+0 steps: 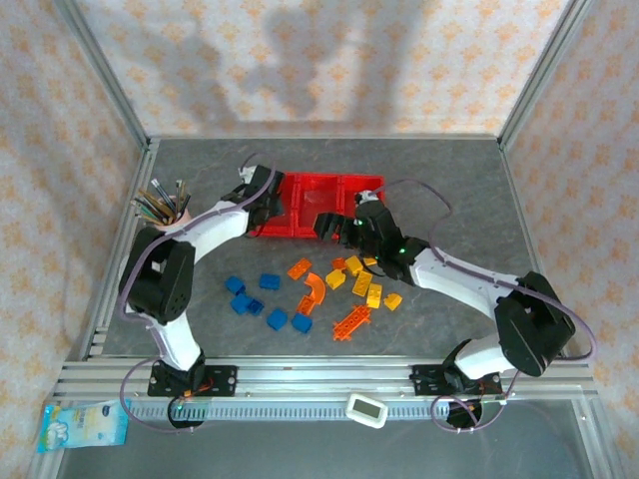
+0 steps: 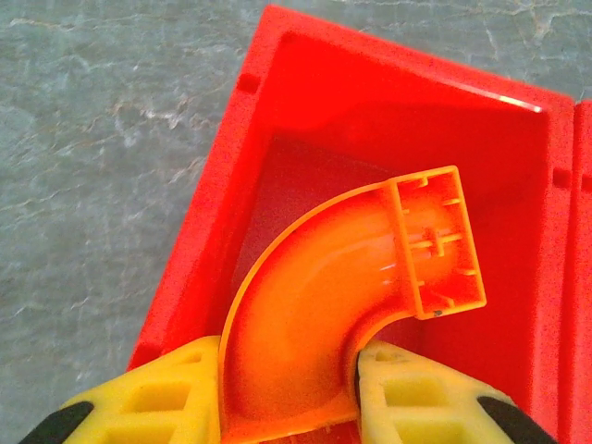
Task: Sort the legos into containers by color
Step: Place the lego in the container.
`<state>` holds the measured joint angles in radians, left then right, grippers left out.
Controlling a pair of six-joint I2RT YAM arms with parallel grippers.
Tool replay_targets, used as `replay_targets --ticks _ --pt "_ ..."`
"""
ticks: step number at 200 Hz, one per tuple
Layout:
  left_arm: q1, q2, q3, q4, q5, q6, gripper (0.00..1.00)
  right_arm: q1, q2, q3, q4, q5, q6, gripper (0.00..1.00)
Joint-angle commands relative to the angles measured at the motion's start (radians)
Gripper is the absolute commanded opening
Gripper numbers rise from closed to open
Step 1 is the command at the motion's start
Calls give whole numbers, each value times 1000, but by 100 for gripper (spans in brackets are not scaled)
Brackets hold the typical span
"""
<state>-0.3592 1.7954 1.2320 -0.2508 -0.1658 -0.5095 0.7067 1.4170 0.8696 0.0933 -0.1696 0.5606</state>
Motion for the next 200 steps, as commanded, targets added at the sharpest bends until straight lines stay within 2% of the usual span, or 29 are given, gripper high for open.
replay_targets --ticks 1,51,114,161,200 --pt "6 55 83 -5 -40 32 29 -9 8 32 15 -8 -21 100" --pt "8 162 176 -60 -55 35 43 -21 6 42 1 -12 -32 100" --pt "6 119 180 -90 -26 51 52 -24 -37 56 -43 -3 -60 100" --pt "-16 -94 20 -55 87 49 55 -25 -82 -14 -93 -61 -66 100" --pt "-107 -253 -151 -47 136 56 58 -24 -128 -113 -79 -115 -44 100"
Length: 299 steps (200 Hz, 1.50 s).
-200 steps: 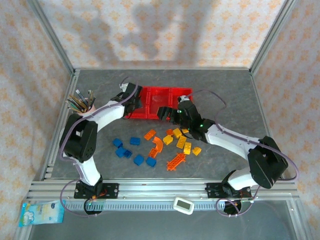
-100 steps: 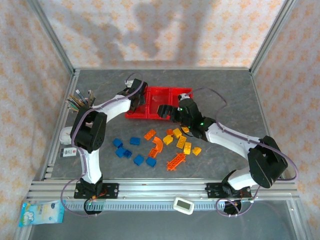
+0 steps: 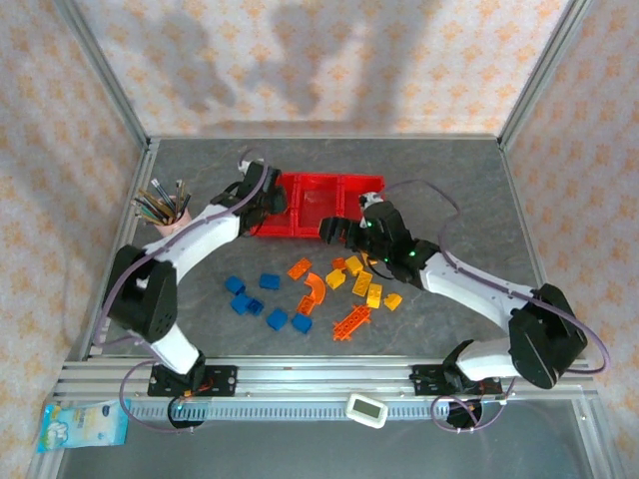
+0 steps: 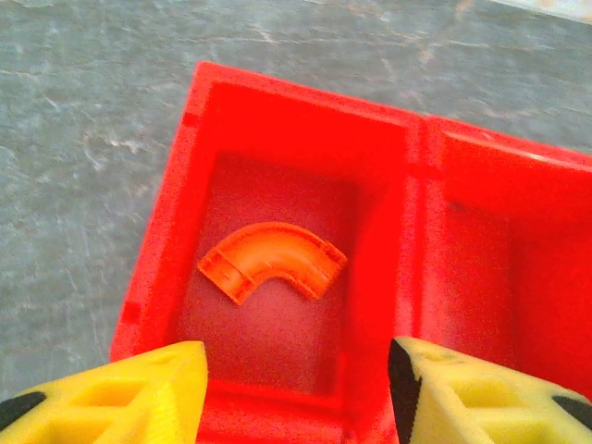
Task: Sort the legos into containers by color
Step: Place the lego in the container, then pick up the lego from the center of the table.
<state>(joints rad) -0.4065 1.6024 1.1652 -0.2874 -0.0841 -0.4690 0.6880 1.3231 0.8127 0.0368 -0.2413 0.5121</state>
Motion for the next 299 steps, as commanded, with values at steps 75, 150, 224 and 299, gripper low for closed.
replay_targets --ticks 75,150,224,299 --pt "-250 -79 -215 -75 82 16 64 -5 -69 -169 24 -85 -14 100" --pt "-278 82 -167 -58 87 53 72 -5 -79 -196 40 -56 2 100" --pt "-273 171 -142 -60 3 46 74 -7 -81 -201 37 -44 5 100" --pt "-218 112 -226 -42 3 4 68 -7 -74 -190 43 -46 14 100"
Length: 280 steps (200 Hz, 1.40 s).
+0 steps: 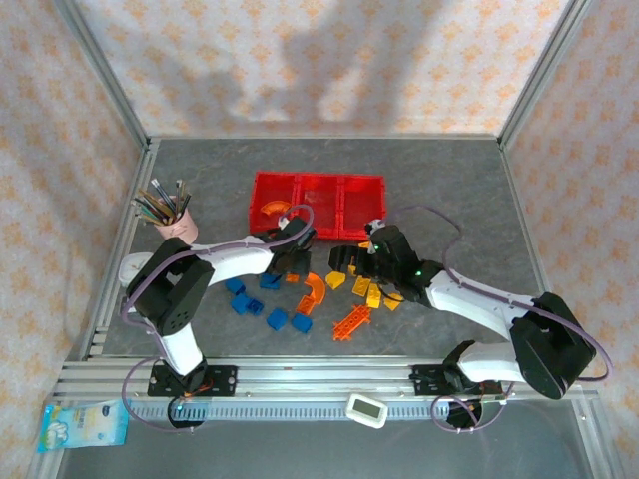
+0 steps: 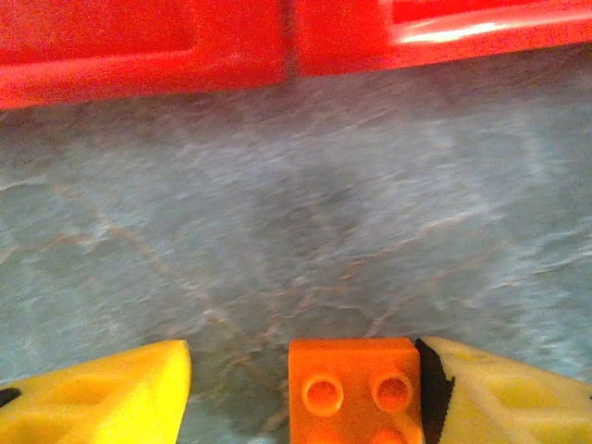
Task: Sort the legos into containers by color
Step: Pick up the lego from the center of the table.
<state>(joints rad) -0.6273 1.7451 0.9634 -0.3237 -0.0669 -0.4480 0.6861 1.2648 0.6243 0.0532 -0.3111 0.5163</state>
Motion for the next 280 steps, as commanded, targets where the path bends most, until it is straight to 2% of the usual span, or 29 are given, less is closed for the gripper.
replay_targets --ticks 1,27,118,157,228,280 --pt "3 -29 -25 -7 -14 -17 68 -5 -16 -2 27 24 11 100" --pt "0 -23 -40 13 34 -14 65 -5 -8 -3 31 23 13 100" --pt "-21 16 -36 44 49 -44 43 -5 4 9 24 24 14 100" --pt "-20 -1 -39 52 37 -61 38 -5 1 18 16 24 10 100" --pt "-11 -78 -43 40 -6 -76 35 -5 -22 39 4 10 9 100" --pt "43 -194 -29 2 -44 -68 34 -5 -29 86 7 -2 11 100"
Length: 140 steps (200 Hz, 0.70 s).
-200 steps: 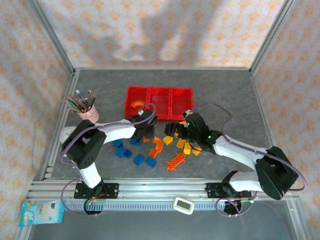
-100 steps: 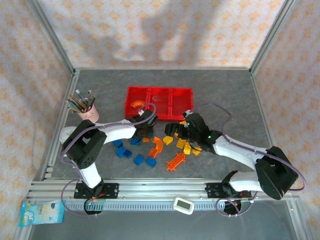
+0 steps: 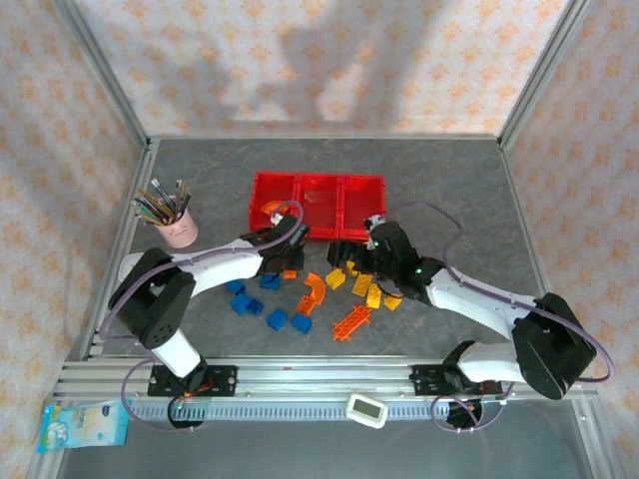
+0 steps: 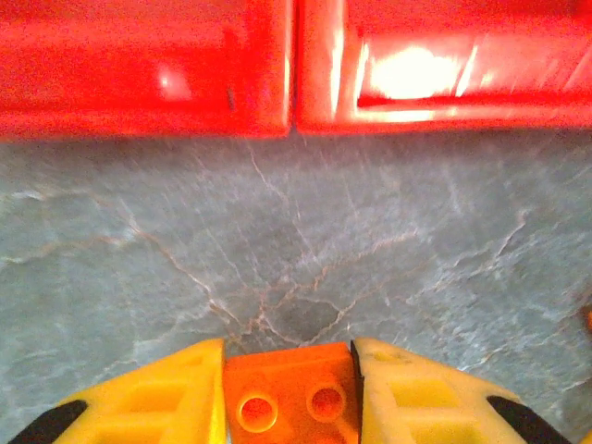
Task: Sort the legos into containers by color
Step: Pick up the lego from the center of the table, then place the lego in the container.
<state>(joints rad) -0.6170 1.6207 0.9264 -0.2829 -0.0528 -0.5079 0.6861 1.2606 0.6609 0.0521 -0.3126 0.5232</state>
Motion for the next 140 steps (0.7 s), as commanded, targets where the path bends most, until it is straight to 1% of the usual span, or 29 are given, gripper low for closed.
replay_targets --ticks 1,26,60,85,114,140 --pt "34 -72 9 -39 -60 -8 34 -5 -24 52 9 0 4 100" --pt "89 -103 68 -51 -91 19 33 -5 -3 75 32 4 5 100" --pt "178 -63 190 -34 -109 47 32 -6 41 118 49 28 33 100" --pt "231 22 297 -5 -98 66 32 -9 64 141 57 55 32 100" --pt "265 145 430 20 -91 90 32 -20 78 152 67 64 28 100" --pt "290 272 565 -24 -108 91 32 -29 86 162 65 63 26 100"
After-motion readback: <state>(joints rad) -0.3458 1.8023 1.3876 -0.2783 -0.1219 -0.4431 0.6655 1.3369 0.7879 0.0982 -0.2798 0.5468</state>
